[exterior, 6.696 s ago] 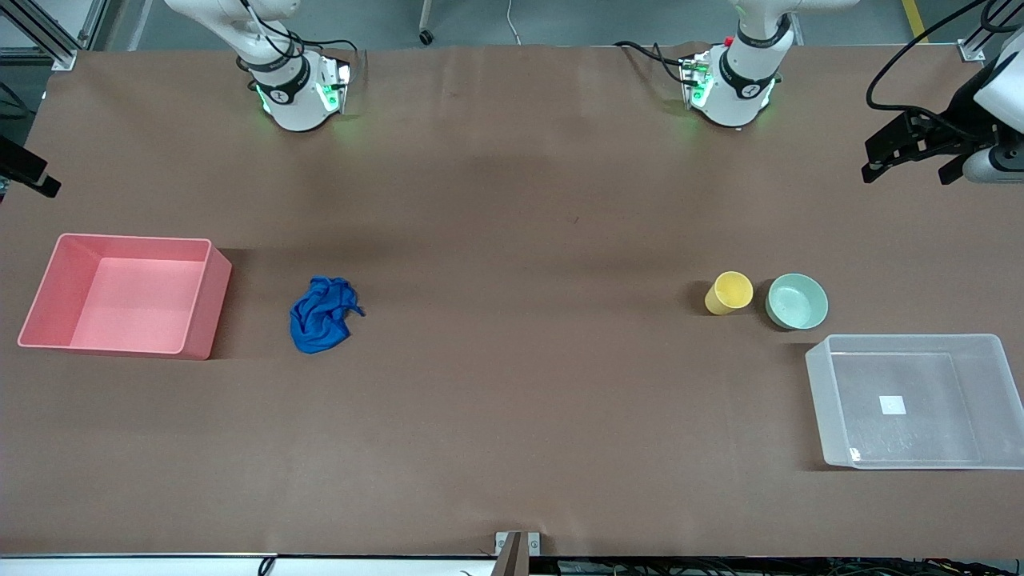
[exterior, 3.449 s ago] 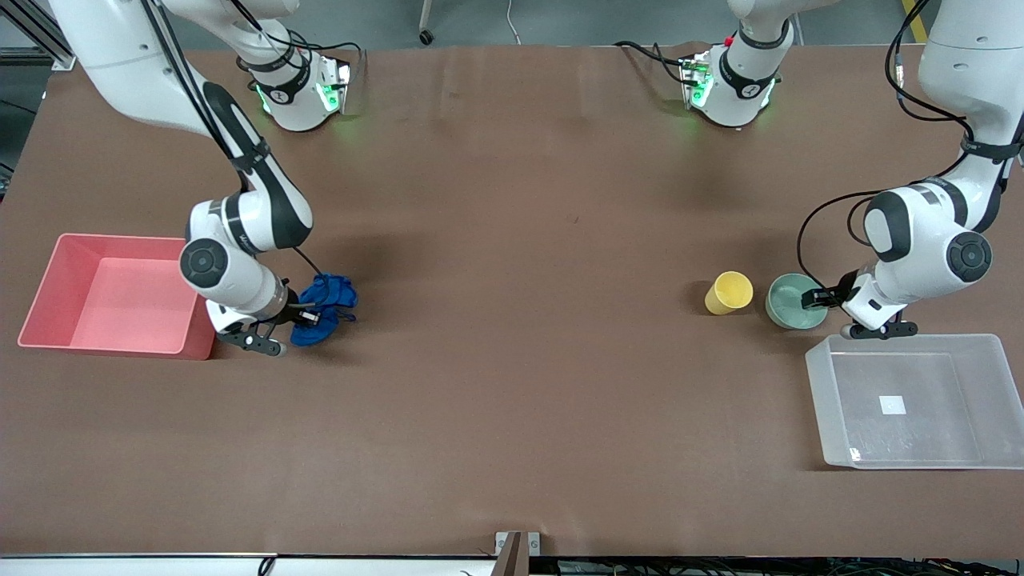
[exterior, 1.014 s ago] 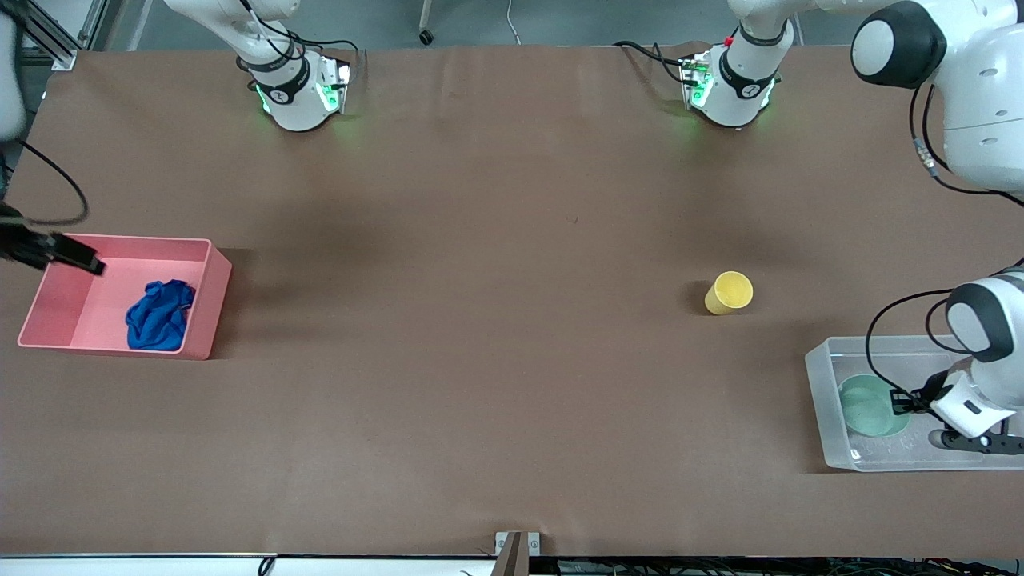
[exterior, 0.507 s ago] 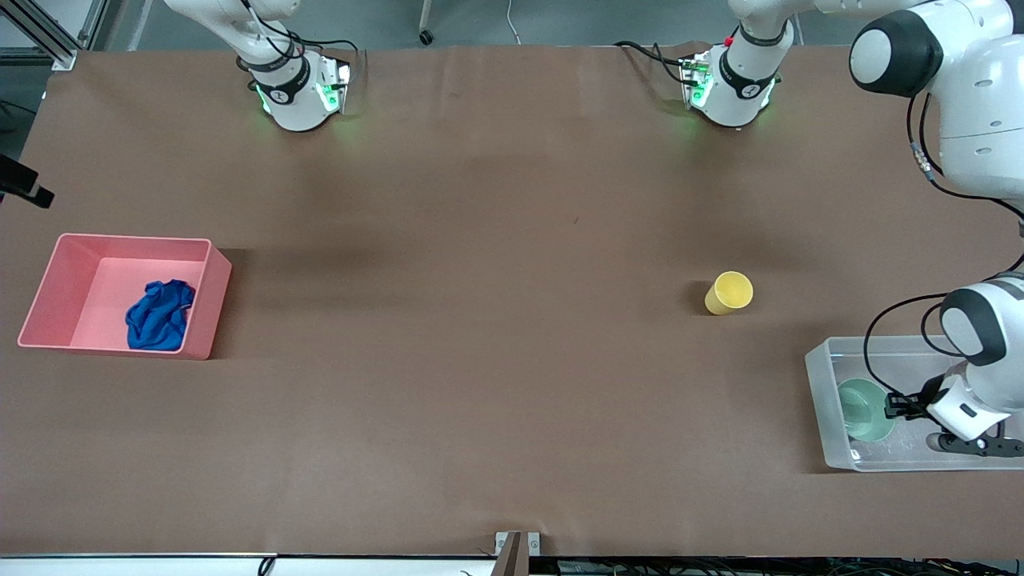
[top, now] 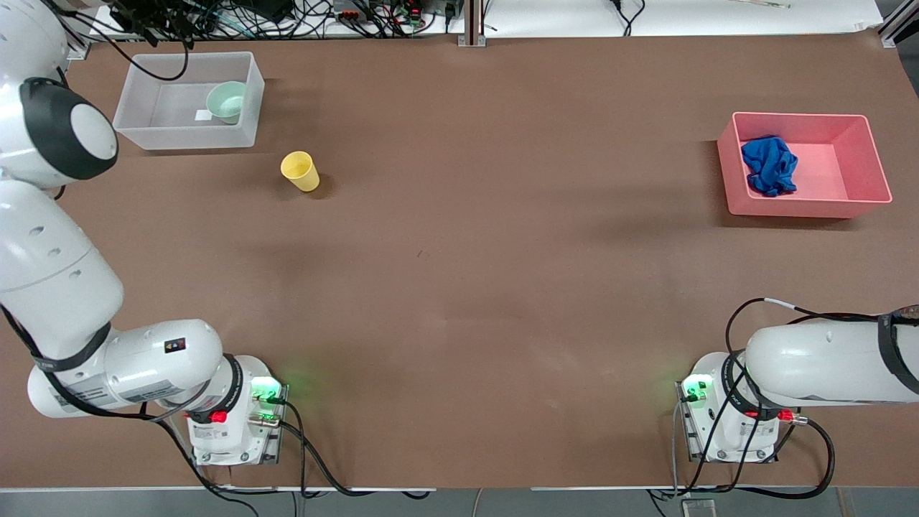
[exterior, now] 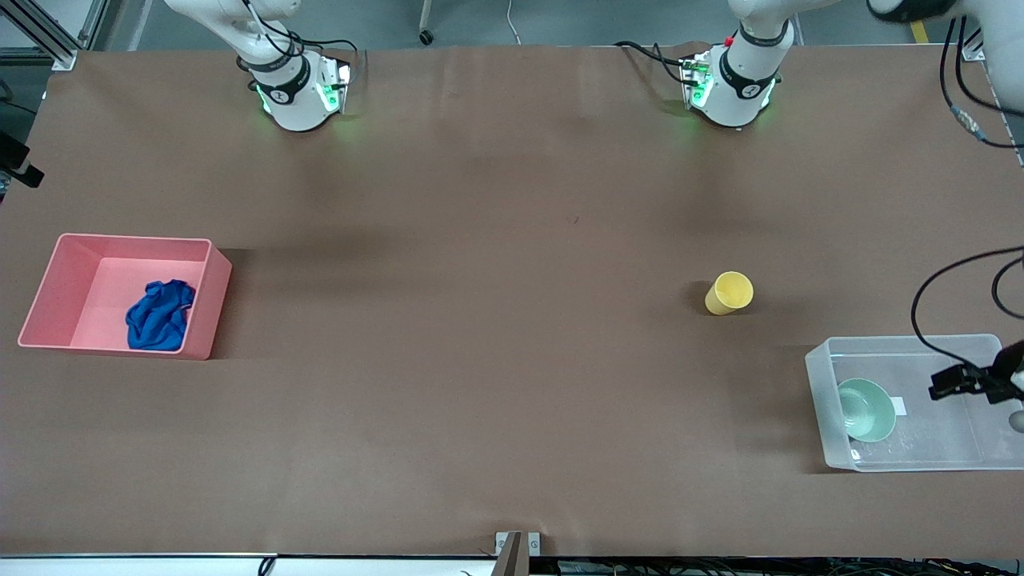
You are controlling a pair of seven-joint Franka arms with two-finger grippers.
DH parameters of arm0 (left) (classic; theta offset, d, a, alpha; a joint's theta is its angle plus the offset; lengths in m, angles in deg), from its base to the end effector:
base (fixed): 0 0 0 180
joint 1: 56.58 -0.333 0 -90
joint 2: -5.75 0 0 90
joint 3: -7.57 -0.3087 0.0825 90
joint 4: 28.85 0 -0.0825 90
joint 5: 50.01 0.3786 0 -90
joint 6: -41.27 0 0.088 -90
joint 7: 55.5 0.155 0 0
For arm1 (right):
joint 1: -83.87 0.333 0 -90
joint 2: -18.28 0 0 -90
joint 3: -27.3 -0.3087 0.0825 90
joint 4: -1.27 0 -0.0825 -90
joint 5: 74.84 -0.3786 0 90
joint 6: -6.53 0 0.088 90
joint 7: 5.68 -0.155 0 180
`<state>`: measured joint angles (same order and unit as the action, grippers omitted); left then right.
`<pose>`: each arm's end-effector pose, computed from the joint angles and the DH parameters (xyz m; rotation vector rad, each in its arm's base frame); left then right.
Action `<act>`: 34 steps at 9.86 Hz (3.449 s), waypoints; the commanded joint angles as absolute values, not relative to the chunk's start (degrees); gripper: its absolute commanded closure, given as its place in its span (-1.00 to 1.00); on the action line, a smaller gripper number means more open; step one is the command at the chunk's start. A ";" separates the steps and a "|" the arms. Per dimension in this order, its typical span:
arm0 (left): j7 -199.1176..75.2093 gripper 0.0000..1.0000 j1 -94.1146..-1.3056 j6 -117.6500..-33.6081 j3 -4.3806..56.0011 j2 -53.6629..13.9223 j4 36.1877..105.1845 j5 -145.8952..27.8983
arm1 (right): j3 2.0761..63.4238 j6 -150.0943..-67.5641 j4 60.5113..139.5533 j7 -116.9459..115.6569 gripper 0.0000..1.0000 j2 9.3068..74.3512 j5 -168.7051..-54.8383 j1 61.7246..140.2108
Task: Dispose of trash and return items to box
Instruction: 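Open the left gripper, withdraw it and move toward the yellow cup, then grasp the yellow cup with the left gripper and lift it, then carry the yellow cup over the clear box and lower it into the bowl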
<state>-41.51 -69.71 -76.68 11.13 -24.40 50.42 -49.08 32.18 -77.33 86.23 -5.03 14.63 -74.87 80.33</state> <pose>0.7093 0.1285 0.3707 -3.1155 0.1137 -0.2341 0.5135 -0.0775 0.6340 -3.1312 0.2125 -0.0700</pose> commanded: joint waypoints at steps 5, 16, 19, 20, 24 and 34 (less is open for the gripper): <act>-53.65 -0.79 -69.50 -85.52 20.49 -5.08 86.14 -47.98 | 31.61 -75.92 85.03 -4.71 -1.00 15.55 -73.87 80.18; -53.75 -0.78 -69.42 -103.57 24.62 -10.07 102.54 -48.78 | 31.61 -75.74 85.12 -4.80 -1.00 15.55 -73.87 80.18; -54.79 0.25 -69.42 -106.91 25.15 -12.08 103.60 -48.78 | 31.61 -75.74 85.12 -4.89 -1.00 15.55 -73.87 80.18; -55.41 0.77 -69.42 -107.17 25.24 -12.35 103.51 -48.78 | 31.61 -75.74 85.21 -4.80 -1.00 15.55 -73.87 80.18; -55.42 0.92 -69.50 -107.18 25.85 -12.35 103.42 -48.78 | 31.61 -75.74 85.21 -4.80 -1.00 15.55 -73.96 80.18; -54.10 1.00 -70.38 -79.97 25.77 -13.13 73.96 -48.69 | 31.70 -75.74 85.21 -4.80 -1.00 15.55 -73.96 80.09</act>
